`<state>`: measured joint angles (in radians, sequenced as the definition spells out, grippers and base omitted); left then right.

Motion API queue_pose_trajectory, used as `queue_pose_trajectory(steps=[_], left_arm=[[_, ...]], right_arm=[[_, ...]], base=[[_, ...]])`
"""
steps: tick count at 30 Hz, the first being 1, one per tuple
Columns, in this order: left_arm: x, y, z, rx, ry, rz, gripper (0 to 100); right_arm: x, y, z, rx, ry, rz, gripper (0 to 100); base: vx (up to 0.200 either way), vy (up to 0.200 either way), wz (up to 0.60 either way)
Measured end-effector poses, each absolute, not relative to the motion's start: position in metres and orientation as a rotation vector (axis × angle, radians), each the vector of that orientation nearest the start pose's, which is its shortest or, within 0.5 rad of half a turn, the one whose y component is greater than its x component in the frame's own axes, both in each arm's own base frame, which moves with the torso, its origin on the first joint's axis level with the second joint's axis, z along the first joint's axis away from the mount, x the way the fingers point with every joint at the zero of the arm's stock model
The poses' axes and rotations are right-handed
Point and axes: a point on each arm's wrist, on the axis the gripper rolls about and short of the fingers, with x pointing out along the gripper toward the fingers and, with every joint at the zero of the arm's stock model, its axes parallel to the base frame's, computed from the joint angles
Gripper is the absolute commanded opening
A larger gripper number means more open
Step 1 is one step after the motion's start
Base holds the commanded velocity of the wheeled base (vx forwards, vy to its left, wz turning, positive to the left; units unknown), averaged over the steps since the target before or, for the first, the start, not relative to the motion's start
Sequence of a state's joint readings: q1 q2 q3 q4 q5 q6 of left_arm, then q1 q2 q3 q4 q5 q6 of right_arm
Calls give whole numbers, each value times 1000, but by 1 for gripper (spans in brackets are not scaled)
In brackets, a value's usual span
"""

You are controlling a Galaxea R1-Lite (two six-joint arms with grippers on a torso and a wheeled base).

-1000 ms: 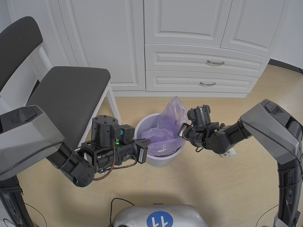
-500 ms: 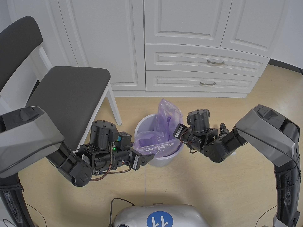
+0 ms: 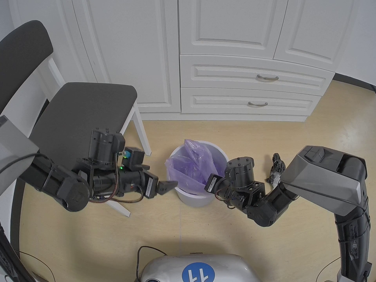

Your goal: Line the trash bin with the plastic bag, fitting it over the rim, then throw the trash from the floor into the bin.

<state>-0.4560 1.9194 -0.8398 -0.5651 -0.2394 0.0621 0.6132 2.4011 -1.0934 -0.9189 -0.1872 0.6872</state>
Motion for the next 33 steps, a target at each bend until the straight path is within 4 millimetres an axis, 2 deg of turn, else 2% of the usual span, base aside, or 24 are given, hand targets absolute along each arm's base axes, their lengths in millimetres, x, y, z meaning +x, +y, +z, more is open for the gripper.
queue_pose_trajectory(steps=[4,10,14,18,26,33], left_arm=[[324,-153,122,11,473,-655,100],[367,-166,113,-66,454,-628,100],[395,-178,102,-84,433,-625,100],[411,-185,84,-86,446,-620,100],[421,-189,44,61,482,-537,100],[400,-186,23,167,567,-561,100]], right_arm=[[342,257,16,501,484,322,0],[331,263,20,474,465,344,0],[332,257,32,450,425,337,0],[341,240,50,432,365,306,0],[347,226,72,442,304,284,0],[355,215,80,440,274,262,0]], base=[[0,0,0],[0,0,0],[0,0,0],[0,0,0],[0,0,0],[0,0,0]])
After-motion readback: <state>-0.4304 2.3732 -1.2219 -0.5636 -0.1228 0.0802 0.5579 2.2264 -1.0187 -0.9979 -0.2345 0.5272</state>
